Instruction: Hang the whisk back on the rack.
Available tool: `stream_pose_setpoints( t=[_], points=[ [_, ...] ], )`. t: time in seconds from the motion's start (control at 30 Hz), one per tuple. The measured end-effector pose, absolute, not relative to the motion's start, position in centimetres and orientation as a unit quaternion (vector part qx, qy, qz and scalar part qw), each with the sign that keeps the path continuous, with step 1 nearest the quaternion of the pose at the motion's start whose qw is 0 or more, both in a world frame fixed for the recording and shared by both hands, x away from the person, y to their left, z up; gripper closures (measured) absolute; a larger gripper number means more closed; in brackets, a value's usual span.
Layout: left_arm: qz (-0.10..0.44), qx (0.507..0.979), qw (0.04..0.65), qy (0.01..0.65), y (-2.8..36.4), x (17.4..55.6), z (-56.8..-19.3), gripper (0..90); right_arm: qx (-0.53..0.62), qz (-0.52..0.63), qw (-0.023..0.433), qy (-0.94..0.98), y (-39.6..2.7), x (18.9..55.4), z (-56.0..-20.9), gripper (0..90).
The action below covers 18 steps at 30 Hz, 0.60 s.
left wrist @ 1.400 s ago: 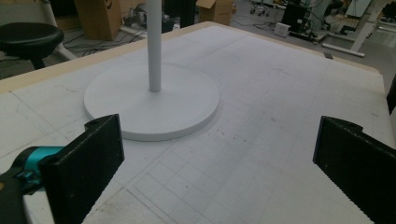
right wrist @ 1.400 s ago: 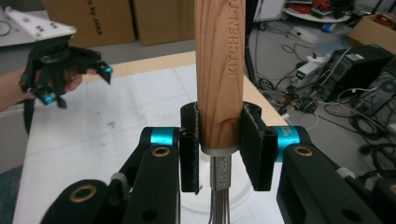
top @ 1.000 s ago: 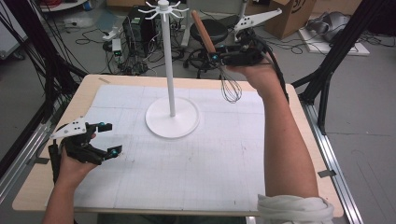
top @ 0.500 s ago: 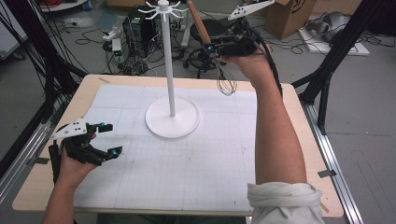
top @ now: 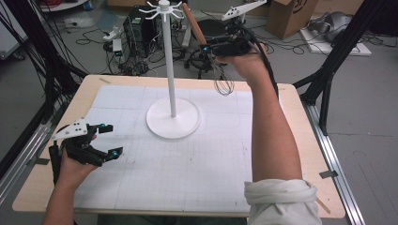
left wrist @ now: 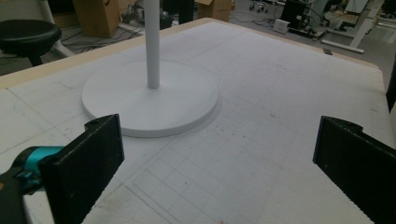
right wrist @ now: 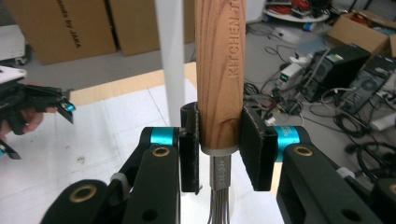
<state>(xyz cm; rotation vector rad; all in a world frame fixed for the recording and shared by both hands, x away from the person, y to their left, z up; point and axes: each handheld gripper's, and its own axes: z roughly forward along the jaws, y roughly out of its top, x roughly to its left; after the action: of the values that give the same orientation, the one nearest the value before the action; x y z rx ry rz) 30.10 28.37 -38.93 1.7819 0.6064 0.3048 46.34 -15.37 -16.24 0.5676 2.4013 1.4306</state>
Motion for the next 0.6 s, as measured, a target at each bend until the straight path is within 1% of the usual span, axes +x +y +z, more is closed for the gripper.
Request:
stream_pose_setpoints(
  t=[0.27,0.6],
  points=[
    [0.131,0.762,0.579,0.259,28.4,30.1,-38.9,2.5,0.187,0.487,0.137,0.842,-14.4,46.0,-16.6,71.1],
    [0.130,0.763,0.577,0.260,28.3,30.1,-38.9,2.5,0.183,0.475,0.146,0.849,-13.9,45.9,-17.1,71.0]
  ],
)
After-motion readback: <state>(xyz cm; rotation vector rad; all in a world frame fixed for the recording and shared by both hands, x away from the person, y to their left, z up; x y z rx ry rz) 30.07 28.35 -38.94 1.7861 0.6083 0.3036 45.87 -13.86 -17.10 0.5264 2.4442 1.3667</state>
